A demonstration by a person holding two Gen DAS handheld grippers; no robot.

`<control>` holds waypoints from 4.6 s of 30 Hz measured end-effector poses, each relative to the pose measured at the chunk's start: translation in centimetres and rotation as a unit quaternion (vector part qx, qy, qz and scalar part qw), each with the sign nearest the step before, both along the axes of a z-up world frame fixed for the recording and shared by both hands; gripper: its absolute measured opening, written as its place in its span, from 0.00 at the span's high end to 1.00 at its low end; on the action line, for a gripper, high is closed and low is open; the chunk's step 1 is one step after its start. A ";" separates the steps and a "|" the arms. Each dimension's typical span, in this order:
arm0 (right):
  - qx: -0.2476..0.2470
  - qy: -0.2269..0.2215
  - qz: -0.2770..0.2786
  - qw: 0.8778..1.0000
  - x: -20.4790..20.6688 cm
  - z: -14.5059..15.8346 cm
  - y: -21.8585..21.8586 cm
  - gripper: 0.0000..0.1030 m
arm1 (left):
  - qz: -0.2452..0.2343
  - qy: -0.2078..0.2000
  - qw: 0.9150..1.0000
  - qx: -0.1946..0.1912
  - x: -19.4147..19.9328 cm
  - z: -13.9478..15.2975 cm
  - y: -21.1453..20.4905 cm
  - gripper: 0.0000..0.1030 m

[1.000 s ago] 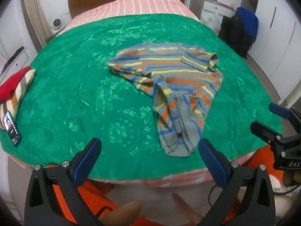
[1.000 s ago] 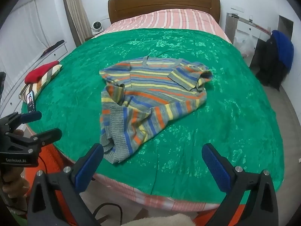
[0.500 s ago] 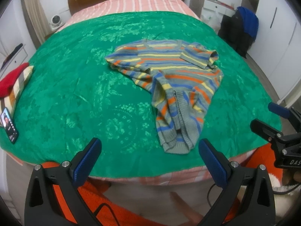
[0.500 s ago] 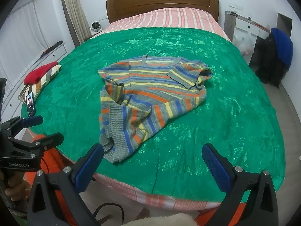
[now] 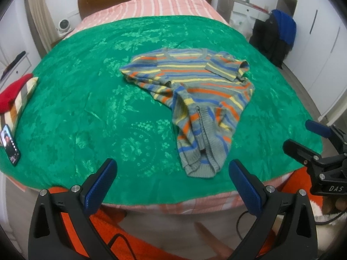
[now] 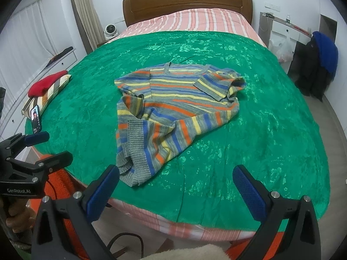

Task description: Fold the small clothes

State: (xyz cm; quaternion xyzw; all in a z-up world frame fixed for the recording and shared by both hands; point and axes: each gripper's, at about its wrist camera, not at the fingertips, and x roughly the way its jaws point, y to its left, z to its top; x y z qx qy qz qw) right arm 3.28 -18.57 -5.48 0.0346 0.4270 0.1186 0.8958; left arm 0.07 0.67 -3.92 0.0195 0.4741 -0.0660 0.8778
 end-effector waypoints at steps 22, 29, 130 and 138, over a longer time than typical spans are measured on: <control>-0.003 0.008 0.003 1.000 -0.1 -0.7 0.3 0.00 | -0.004 0.008 1.000 -0.002 -0.2 -0.5 -0.1 0.00; -0.001 0.012 0.002 1.000 0.0 -1.0 0.3 0.00 | -0.003 0.012 1.000 -0.003 -0.1 -0.7 -0.1 0.00; 0.124 0.229 0.098 0.961 3.3 -17.4 -9.8 0.95 | -0.014 0.189 0.978 -0.083 5.8 -14.3 7.8 0.97; 0.089 0.215 0.049 0.971 1.4 -12.6 -14.1 0.96 | -0.039 0.200 0.977 -0.061 4.6 -15.5 6.0 0.98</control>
